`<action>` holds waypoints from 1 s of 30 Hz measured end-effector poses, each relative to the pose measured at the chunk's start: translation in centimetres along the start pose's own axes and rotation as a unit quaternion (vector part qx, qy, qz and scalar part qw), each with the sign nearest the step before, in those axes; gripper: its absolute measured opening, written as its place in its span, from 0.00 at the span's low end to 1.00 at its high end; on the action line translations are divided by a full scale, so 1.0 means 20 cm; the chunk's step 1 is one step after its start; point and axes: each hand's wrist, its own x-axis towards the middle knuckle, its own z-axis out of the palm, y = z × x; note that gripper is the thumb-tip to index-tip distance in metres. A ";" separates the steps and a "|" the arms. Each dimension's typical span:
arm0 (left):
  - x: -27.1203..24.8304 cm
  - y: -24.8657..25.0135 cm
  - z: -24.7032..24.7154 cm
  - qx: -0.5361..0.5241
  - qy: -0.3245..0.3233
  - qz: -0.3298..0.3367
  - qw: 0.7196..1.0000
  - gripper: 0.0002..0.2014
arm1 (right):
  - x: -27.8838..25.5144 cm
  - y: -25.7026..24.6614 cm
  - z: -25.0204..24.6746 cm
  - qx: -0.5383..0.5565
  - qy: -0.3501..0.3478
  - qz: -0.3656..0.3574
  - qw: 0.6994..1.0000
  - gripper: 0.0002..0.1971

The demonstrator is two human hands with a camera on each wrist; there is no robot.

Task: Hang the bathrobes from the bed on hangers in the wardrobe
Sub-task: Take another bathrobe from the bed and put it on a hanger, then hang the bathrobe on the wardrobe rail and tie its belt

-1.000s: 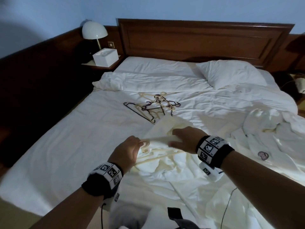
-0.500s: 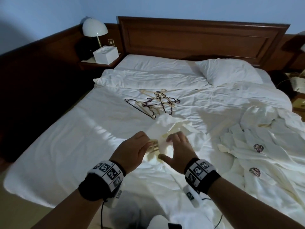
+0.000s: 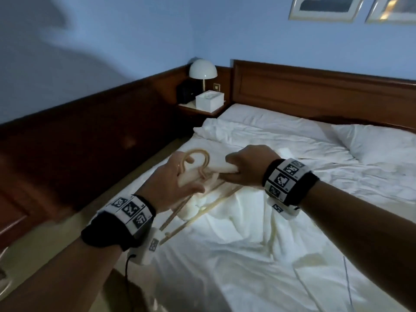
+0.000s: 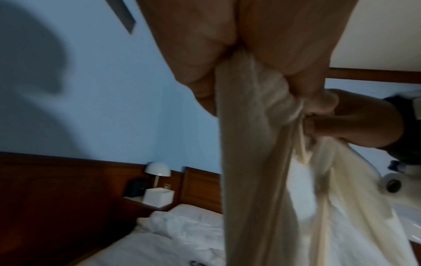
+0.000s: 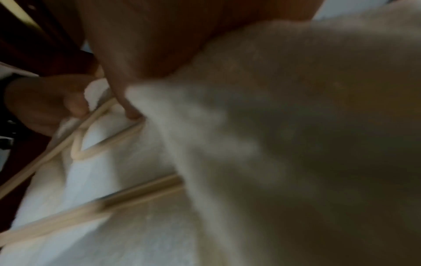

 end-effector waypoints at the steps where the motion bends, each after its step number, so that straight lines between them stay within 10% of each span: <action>1: -0.03 -0.10 -0.14 0.031 -0.007 -0.023 0.999 0.24 | 0.14 -0.12 -0.06 -0.010 0.005 -0.012 1.000 0.24; 9: -0.68 -0.93 -1.18 0.196 0.162 -0.121 0.960 0.05 | 0.98 -1.28 -0.58 -0.106 0.085 -0.196 0.971 0.17; 17: -1.48 -1.20 -2.11 0.342 0.277 -0.355 0.825 0.09 | 1.52 -2.32 -0.84 -0.117 0.151 -0.312 0.931 0.13; 23: -1.72 -0.97 -2.51 0.271 0.507 -0.307 0.759 0.12 | 1.85 -3.06 -0.87 0.045 0.200 -0.356 0.912 0.11; 30: -1.74 -1.22 -2.77 0.285 0.598 -0.277 0.696 0.06 | 2.12 -3.87 -1.00 0.202 0.269 -0.478 0.811 0.04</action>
